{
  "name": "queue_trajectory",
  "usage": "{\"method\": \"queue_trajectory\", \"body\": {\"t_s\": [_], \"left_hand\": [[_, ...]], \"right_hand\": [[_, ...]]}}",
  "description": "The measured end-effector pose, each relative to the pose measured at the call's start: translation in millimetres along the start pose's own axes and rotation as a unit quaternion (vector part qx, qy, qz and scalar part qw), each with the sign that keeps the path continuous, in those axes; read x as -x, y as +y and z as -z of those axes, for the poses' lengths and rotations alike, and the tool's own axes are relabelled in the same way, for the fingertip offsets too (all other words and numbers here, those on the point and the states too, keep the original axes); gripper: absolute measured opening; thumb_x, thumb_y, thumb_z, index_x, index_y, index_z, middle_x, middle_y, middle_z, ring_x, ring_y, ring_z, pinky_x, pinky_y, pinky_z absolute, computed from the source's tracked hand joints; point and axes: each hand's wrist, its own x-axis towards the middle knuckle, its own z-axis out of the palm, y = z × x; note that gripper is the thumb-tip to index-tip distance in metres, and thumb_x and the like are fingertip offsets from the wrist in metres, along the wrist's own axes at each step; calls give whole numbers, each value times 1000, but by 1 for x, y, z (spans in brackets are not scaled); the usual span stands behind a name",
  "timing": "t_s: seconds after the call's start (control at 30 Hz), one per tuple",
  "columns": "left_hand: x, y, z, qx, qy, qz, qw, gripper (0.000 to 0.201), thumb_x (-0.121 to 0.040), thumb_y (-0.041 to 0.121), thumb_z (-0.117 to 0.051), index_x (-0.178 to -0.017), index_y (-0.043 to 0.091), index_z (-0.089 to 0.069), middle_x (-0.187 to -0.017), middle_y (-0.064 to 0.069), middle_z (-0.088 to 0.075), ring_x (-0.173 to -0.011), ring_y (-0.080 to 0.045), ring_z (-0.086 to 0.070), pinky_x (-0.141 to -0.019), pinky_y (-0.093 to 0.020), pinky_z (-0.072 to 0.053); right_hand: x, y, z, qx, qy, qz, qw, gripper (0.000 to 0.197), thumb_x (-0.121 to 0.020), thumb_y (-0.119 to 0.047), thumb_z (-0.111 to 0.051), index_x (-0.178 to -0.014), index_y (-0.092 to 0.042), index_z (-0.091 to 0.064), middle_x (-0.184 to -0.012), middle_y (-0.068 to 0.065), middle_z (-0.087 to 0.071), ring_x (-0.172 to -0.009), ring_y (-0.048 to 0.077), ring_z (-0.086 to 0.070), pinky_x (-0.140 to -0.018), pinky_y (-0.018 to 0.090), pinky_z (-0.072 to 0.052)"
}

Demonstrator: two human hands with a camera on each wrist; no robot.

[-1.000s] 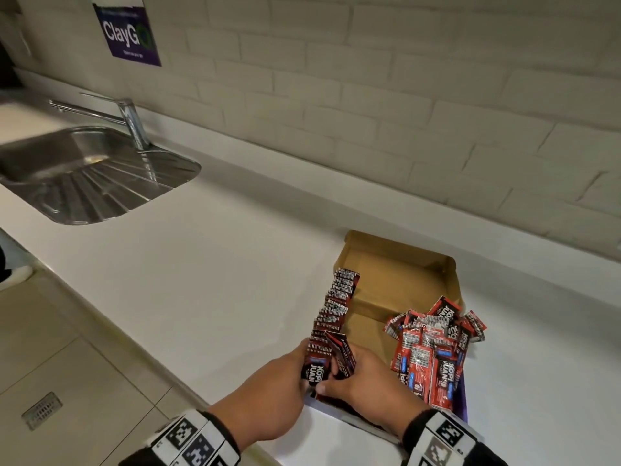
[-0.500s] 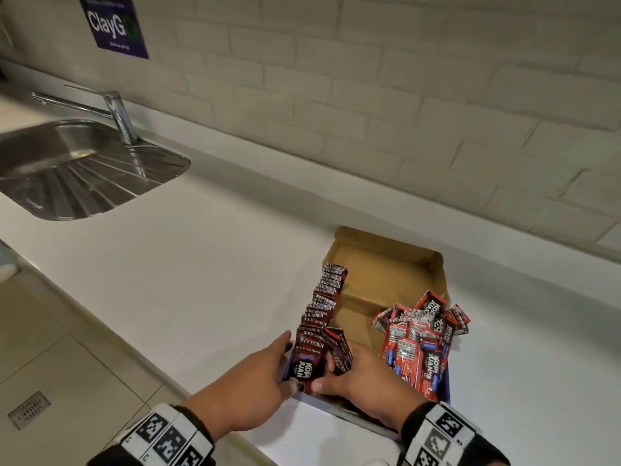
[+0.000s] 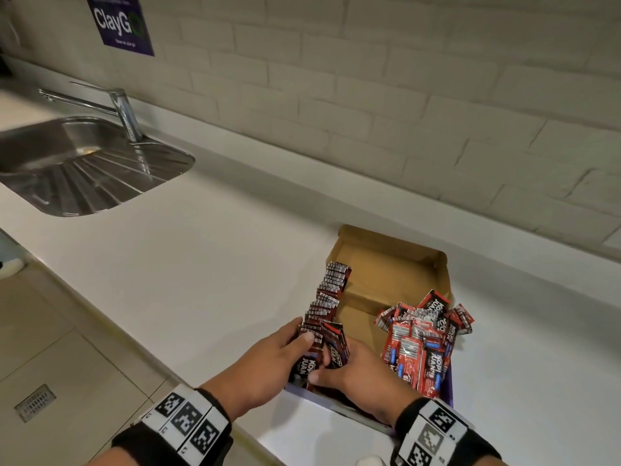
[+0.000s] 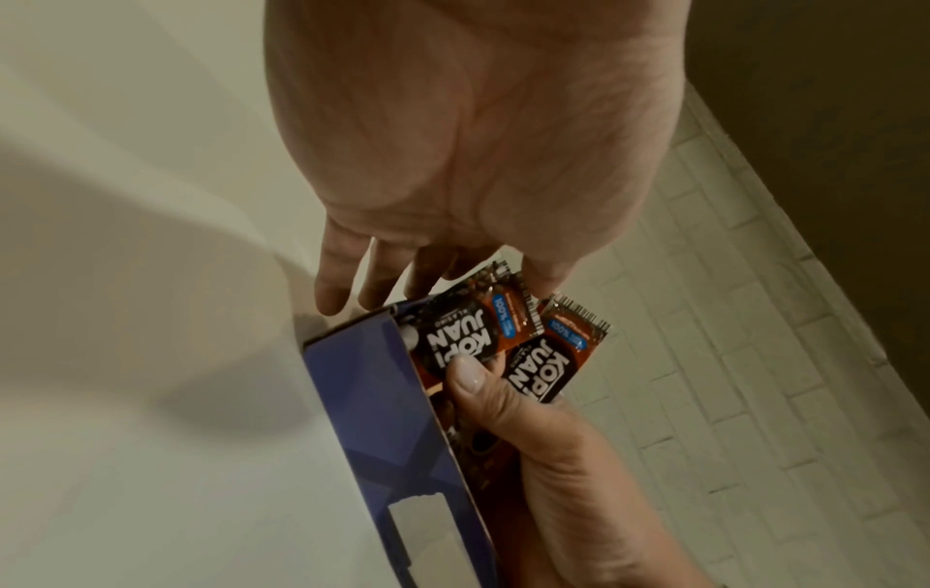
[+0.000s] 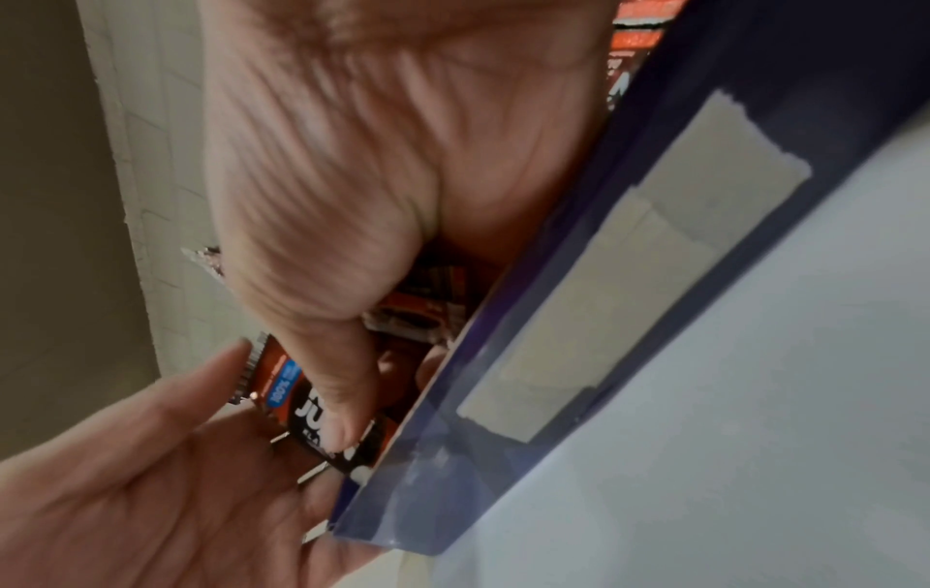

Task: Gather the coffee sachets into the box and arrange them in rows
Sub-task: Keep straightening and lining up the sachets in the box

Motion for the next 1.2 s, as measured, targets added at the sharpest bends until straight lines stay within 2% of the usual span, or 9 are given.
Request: {"method": "queue_trajectory", "body": {"t_s": [0.13, 0.33, 0.53, 0.67, 0.77, 0.87, 1.03, 1.13, 1.2], "left_hand": [[-2, -3, -2, -49, -14, -9, 999, 29, -106, 42, -41, -132, 49, -53, -117, 20, -70, -115, 0, -62, -111, -38, -42], [-4, 1, -2, -59, -4, -4, 998, 27, -107, 40, -40, -128, 45, -58, -113, 17, -72, -111, -3, -64, -108, -38, -44], [-1, 8, -2, -15, 3, 20, 1000, 27, -106, 40, -43, -125, 46, -60, -114, 16, -73, -108, -1, -66, -106, -34, -48], [1, 10, 0, 25, 1, 45, 999, 30, -104, 41, -47, -132, 44, -57, -117, 19, -72, -107, 4, -66, -99, -28, -50], [3, 11, 6, 22, 23, 61, 998, 47, -99, 50, -52, -144, 40, -46, -132, 23, -61, -121, 4, -56, -106, -28, -43], [4, 19, 15, -17, 57, 44, 997, 67, -92, 60, -51, -152, 35, -38, -148, 17, -45, -134, -4, -43, -117, -35, -33], [5, 63, 24, -178, 145, -66, 971, 37, -95, 48, -60, -130, 39, -54, -127, 23, -56, -120, 1, -52, -93, -21, -41], [6, 101, 15, -236, 111, -103, 960, 10, -91, 43, -67, -101, 39, -65, -97, 19, -65, -81, 9, -58, -67, -9, -40], [5, 121, 6, -267, 65, -120, 954, 14, -89, 42, -71, -101, 36, -67, -92, 17, -65, -72, 8, -56, -61, -8, -40]], "right_hand": [[-2, 2, -2, -3, -6, 7, 1000, 24, -81, -13, -83, -91, -18, -63, -75, -11, -62, -74, 6, -61, -78, 24, -52], [-3, 4, -1, 0, -3, -1, 1000, 30, -79, -13, -84, -81, -22, -56, -71, -14, -59, -71, 6, -58, -75, 24, -49], [0, 2, 2, -22, -3, -13, 1000, 34, -75, -21, -87, -103, -15, -68, -92, 4, -75, -95, 19, -74, -100, 43, -55], [3, 4, 9, -51, -5, -10, 999, 40, -73, -22, -88, -107, -13, -68, -94, -4, -76, -98, 20, -74, -102, 46, -54], [9, 3, 17, -71, 10, -18, 997, 38, -69, -25, -89, -81, -11, -56, -73, -4, -61, -72, 22, -61, -83, 37, -53], [20, -3, 28, -174, 8, -21, 985, 41, -59, -24, -85, -83, -17, -53, -66, 0, -48, -56, 18, -43, -55, 30, -37], [38, -21, 55, -402, -84, -6, 912, 55, -56, -14, -65, -108, 1, -58, -70, 14, -46, -52, 21, -40, -42, 26, -33], [49, -33, 68, -374, -104, -3, 921, 47, -69, -7, -64, -114, 7, -63, -82, 27, -61, -56, 30, -57, -39, 29, -46], [55, -41, 73, -360, -115, 7, 926, 36, -80, -4, -58, -113, 7, -66, -94, 35, -67, -65, 36, -68, -40, 32, -52]]}}
